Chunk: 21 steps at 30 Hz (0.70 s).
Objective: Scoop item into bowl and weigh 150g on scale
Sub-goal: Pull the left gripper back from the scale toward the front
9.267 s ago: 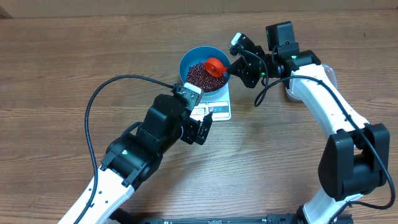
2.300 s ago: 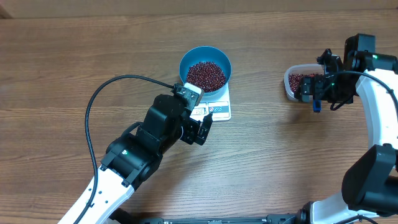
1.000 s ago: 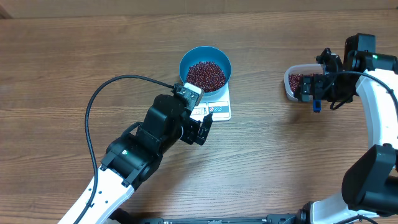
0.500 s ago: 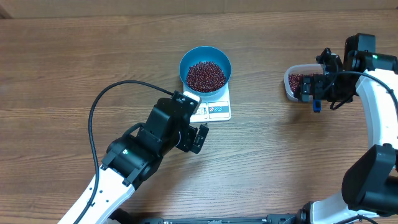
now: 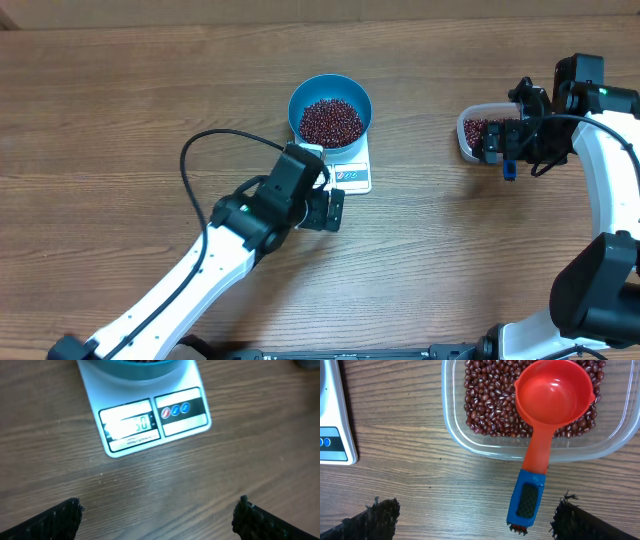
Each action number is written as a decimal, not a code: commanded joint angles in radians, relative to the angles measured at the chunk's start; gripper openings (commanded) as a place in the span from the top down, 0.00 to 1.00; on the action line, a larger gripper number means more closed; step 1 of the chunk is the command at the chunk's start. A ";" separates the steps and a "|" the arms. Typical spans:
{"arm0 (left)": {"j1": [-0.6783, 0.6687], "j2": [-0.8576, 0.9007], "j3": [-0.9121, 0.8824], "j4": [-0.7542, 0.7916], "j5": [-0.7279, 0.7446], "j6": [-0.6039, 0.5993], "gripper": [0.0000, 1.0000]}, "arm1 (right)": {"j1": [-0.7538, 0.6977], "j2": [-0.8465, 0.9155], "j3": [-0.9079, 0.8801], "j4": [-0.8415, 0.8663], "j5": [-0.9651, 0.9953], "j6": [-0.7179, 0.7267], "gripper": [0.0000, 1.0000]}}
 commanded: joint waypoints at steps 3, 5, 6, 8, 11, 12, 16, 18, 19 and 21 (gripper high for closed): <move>-0.043 0.066 -0.006 0.024 -0.128 -0.187 0.01 | -0.006 -0.018 0.016 0.005 -0.009 -0.004 0.00; -0.068 0.077 -0.006 0.038 -0.166 -0.210 0.00 | -0.006 -0.018 0.016 0.005 -0.009 -0.004 0.00; -0.082 0.084 -0.006 0.045 -0.185 -0.219 0.01 | -0.006 -0.018 0.016 0.005 -0.009 -0.004 0.00; -0.109 0.096 -0.006 0.064 -0.216 -0.220 0.01 | -0.006 -0.018 0.016 0.005 -0.009 -0.004 0.00; -0.139 0.113 -0.006 0.074 -0.260 -0.237 0.01 | -0.006 -0.018 0.016 0.005 -0.009 -0.004 0.00; -0.145 0.118 -0.006 0.074 -0.273 -0.251 0.01 | -0.006 -0.018 0.016 0.005 -0.009 -0.004 0.00; -0.146 0.123 -0.014 0.068 -0.296 -0.290 0.00 | -0.006 -0.018 0.016 0.005 -0.009 -0.004 0.00; -0.145 0.123 -0.026 0.068 -0.306 -0.309 0.00 | -0.006 -0.018 0.016 0.005 -0.009 -0.004 0.00; -0.144 0.123 -0.034 0.069 -0.309 -0.321 0.00 | -0.006 -0.018 0.016 0.005 -0.009 -0.004 0.00; -0.144 0.123 -0.056 0.083 -0.313 -0.333 0.01 | -0.006 -0.018 0.016 0.005 -0.009 -0.004 0.00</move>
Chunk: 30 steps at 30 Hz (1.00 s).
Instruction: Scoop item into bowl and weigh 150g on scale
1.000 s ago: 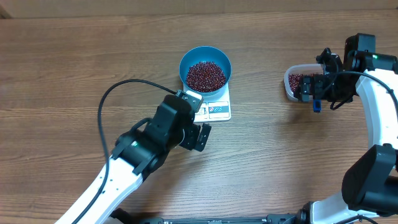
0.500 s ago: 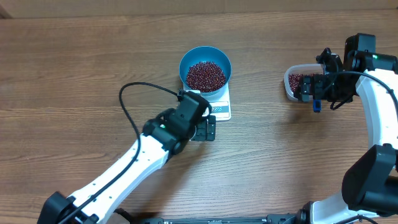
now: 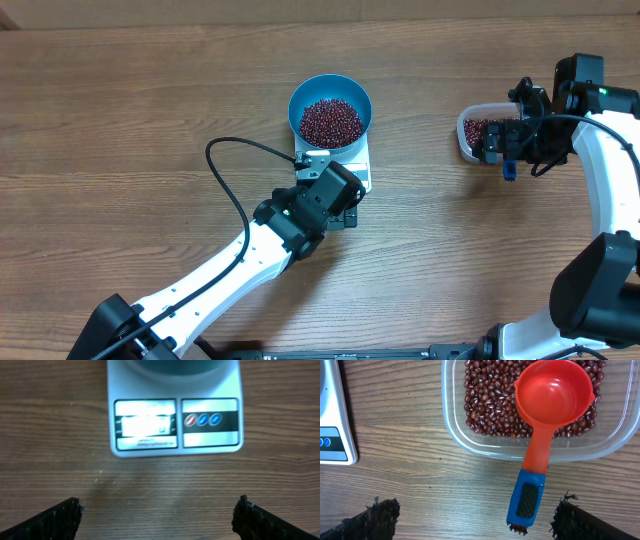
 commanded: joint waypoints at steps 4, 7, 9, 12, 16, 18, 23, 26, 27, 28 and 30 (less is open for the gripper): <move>0.004 0.006 -0.067 0.036 -0.045 -0.053 0.01 | -0.006 -0.018 0.016 0.005 -0.009 -0.004 0.00; 0.006 0.003 -0.069 0.041 -0.051 -0.052 0.01 | -0.006 -0.018 0.016 0.005 -0.009 -0.004 0.00; 0.006 0.004 -0.069 0.044 -0.054 -0.043 0.01 | -0.006 -0.018 0.016 0.005 -0.009 -0.004 0.00; 0.006 0.005 -0.071 0.041 -0.054 -0.041 0.00 | -0.006 -0.018 0.016 0.005 -0.009 -0.004 0.00; 0.006 0.005 -0.087 0.043 -0.068 -0.042 0.01 | -0.006 -0.018 0.016 0.005 -0.009 -0.004 0.00; 0.006 0.005 -0.092 0.047 -0.068 -0.042 0.00 | -0.006 -0.018 0.016 0.005 -0.009 -0.004 0.00; 0.005 0.005 -0.095 0.076 -0.064 -0.042 0.01 | -0.006 -0.018 0.016 0.005 -0.009 -0.003 0.00; 0.005 0.005 -0.095 0.076 -0.064 -0.035 0.01 | -0.006 -0.018 0.016 0.005 -0.009 -0.004 0.00; 0.005 0.005 -0.095 0.076 -0.064 -0.032 0.01 | -0.006 -0.018 0.016 0.005 -0.009 -0.004 0.00; 0.005 0.005 -0.095 0.074 -0.064 -0.032 0.01 | -0.006 -0.018 0.016 0.005 -0.009 -0.004 0.00; 0.005 0.005 -0.095 0.074 -0.064 -0.033 0.01 | -0.006 -0.018 0.016 0.005 -0.009 -0.003 0.00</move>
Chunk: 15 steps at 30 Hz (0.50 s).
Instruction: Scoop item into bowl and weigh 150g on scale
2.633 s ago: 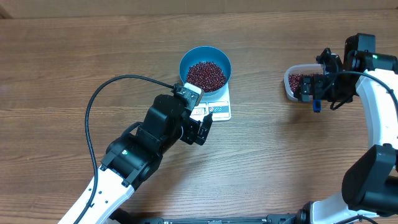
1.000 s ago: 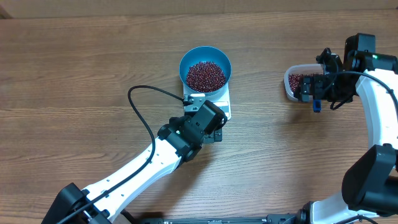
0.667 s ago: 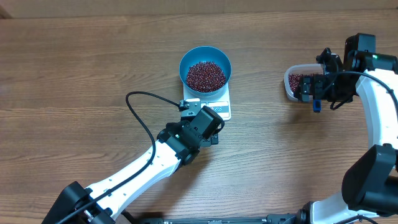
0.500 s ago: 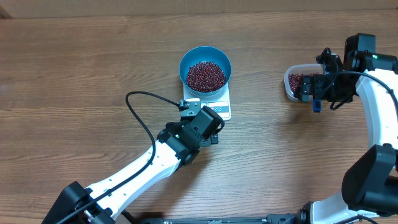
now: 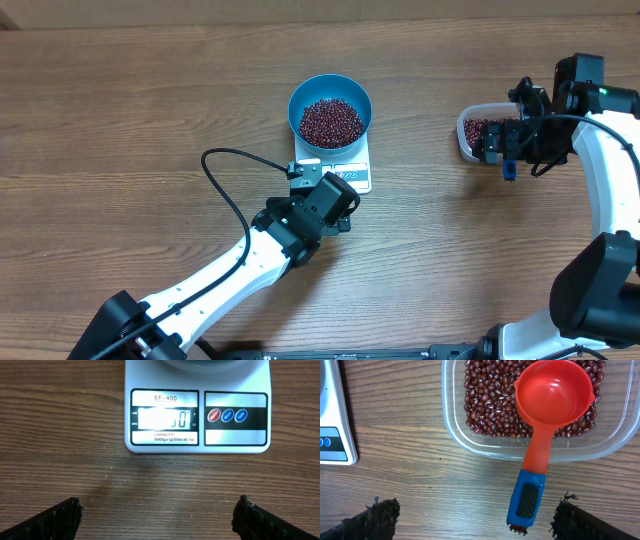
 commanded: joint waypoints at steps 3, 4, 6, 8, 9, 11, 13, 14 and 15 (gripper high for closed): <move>0.005 0.005 -0.010 0.008 -0.024 -0.002 0.01 | -0.006 -0.018 0.016 0.005 -0.009 -0.005 0.00; 0.005 0.005 -0.010 0.008 -0.024 -0.002 0.00 | -0.006 -0.018 0.016 0.005 -0.009 -0.005 0.00; 0.005 0.005 -0.010 0.008 -0.024 -0.002 0.00 | -0.006 -0.018 0.016 0.005 -0.009 -0.005 0.00; 0.005 0.005 -0.010 0.009 -0.024 -0.002 0.01 | -0.006 -0.018 0.016 0.005 -0.009 -0.005 0.00; 0.005 0.005 -0.010 0.010 -0.024 -0.002 0.01 | -0.006 -0.018 0.016 0.005 -0.009 -0.005 0.00; 0.005 0.005 -0.010 0.011 -0.024 -0.002 0.01 | -0.006 -0.018 0.016 0.005 -0.009 -0.004 0.00; 0.005 0.005 -0.011 0.011 -0.024 -0.002 0.01 | -0.006 -0.018 0.016 0.005 -0.009 -0.005 0.00; 0.005 0.006 -0.010 0.011 -0.022 -0.002 0.01 | -0.006 -0.018 0.016 0.005 -0.009 -0.005 0.00; 0.005 0.006 -0.011 0.011 -0.020 -0.003 0.01 | -0.006 -0.018 0.016 0.005 -0.009 -0.005 0.00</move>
